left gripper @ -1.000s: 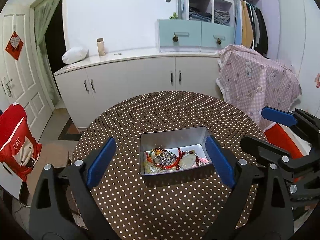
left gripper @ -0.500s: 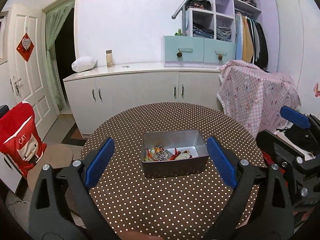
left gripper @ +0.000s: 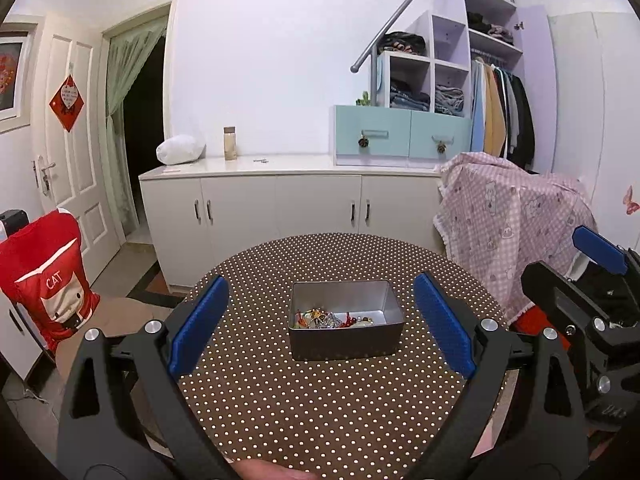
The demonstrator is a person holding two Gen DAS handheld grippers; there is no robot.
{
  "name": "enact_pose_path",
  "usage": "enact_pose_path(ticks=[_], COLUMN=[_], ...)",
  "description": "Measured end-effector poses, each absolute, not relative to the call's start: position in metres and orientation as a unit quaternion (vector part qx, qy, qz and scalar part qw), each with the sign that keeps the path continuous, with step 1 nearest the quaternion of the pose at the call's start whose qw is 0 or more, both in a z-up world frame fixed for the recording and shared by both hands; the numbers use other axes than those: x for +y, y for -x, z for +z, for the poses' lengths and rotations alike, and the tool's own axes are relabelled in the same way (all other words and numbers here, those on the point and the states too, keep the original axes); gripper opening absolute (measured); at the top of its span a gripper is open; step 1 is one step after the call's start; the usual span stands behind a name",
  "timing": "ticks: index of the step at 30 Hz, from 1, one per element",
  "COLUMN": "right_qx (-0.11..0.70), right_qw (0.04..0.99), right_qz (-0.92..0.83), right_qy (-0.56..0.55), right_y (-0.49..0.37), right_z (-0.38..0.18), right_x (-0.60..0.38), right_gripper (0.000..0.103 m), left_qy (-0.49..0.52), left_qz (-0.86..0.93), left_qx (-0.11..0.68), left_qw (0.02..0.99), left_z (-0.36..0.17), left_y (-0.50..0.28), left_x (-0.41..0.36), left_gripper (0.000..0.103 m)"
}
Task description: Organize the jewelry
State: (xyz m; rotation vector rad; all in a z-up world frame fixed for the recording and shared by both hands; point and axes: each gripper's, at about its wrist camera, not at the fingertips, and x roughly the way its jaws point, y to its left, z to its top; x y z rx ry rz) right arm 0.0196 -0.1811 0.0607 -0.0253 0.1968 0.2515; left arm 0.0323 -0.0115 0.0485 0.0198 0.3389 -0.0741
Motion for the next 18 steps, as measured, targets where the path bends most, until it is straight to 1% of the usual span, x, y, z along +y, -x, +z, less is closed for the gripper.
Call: enact_pose_path(ticks=[5,18], right_qx=[0.086,0.093], right_qw=[0.990,0.990], right_qz=[0.112,0.107], right_qy=[0.009,-0.017], right_y=[-0.011,-0.007], right_z=[0.060,0.053], right_x=[-0.181,-0.186], right_gripper=[0.095,0.095], left_qy=[-0.015,-0.010], left_qz=[-0.029,-0.023], left_qx=[0.160,0.167], left_qw=[0.987,0.986], left_z=[0.049,0.046], left_y=[-0.024,-0.018], left_x=[-0.014,-0.013], left_gripper=[0.094,0.094])
